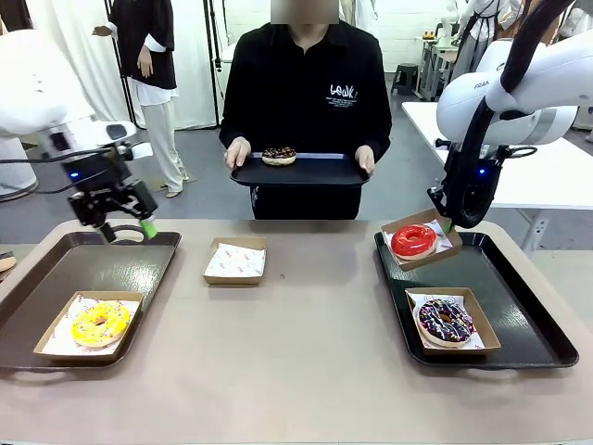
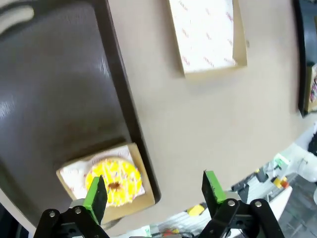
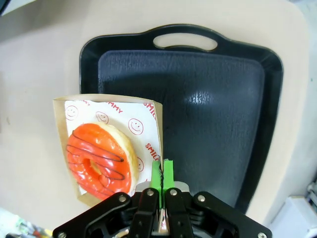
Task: Individually package the donuts and arrange them on the tray.
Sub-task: Place the picked Paper togo box on the Handle tray while simultaneously picking up another Paper togo box from the table with the other hand.
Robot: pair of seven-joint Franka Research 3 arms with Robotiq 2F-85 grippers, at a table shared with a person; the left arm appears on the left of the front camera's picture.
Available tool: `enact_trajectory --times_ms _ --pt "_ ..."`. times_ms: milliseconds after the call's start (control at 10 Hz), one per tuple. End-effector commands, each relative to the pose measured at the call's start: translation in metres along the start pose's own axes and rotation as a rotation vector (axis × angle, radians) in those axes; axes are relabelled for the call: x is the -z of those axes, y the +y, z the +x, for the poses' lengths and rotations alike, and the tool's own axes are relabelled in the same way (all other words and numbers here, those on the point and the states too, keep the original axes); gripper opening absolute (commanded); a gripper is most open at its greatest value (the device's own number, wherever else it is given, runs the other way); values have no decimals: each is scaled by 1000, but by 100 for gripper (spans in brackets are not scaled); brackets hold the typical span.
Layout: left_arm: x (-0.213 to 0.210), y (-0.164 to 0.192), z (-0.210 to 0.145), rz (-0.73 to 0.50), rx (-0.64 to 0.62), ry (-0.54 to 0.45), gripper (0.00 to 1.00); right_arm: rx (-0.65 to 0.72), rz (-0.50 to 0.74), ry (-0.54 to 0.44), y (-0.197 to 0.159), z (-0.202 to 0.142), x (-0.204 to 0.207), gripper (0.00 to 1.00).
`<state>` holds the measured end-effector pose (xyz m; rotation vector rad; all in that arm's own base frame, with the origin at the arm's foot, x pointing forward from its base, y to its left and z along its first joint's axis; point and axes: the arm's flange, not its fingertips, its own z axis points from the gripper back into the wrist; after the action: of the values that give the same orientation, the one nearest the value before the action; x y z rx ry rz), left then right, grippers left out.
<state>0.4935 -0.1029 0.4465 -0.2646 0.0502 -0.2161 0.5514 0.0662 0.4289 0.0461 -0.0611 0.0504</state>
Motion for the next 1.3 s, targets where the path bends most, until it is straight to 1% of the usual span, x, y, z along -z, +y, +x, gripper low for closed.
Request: enact_trajectory --times_ms 0,100,200,300,500,700,900,1000,1100,1200 --pt "7 -32 39 156 -46 8 100 2 1 -1 -1 0 -1 1" --pt "16 -49 58 254 -52 -11 100 2 1 -1 -1 0 -1 1" --pt "27 -61 72 318 -53 -12 100 2 1 -1 -1 0 -1 1" --pt "38 -72 83 342 -52 -11 100 2 1 -1 -1 0 -1 1" --pt "60 -88 92 370 -42 -40 100 2 1 -1 -1 0 -1 1" --pt "77 -90 94 360 -34 -93 100 2 1 -1 -1 0 -1 1" --pt "83 -85 90 333 -51 -101 100 2 1 -1 -1 0 -1 1" --pt "78 -86 83 305 -67 -101 100 2 1 -1 -1 0 -1 1" --pt "80 -89 97 337 -18 -75 100 2 1 -1 -1 0 -1 1" --pt "80 -89 97 337 -18 -75 100 2 1 -1 -1 0 -1 1"
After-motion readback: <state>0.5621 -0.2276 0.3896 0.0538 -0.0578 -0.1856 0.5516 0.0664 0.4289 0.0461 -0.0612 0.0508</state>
